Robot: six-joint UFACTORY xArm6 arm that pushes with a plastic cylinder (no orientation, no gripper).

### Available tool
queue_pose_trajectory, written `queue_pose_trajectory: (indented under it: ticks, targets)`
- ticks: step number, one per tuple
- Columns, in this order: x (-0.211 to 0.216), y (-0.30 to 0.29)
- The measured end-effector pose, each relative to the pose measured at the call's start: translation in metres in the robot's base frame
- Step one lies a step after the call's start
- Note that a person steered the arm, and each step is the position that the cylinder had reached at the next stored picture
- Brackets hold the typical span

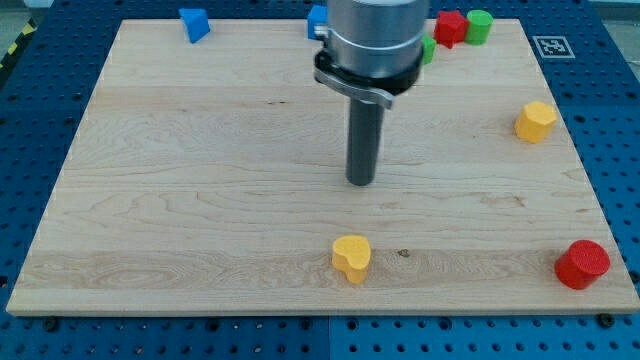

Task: Move the heart to the bottom center

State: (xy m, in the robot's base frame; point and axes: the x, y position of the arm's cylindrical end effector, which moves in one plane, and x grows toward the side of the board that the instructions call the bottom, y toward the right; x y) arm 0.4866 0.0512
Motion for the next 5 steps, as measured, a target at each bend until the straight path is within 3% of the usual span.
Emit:
queue_pose_trajectory:
  ticks: [2,5]
  targets:
    - [0.096,0.076]
    - [0.101,0.015]
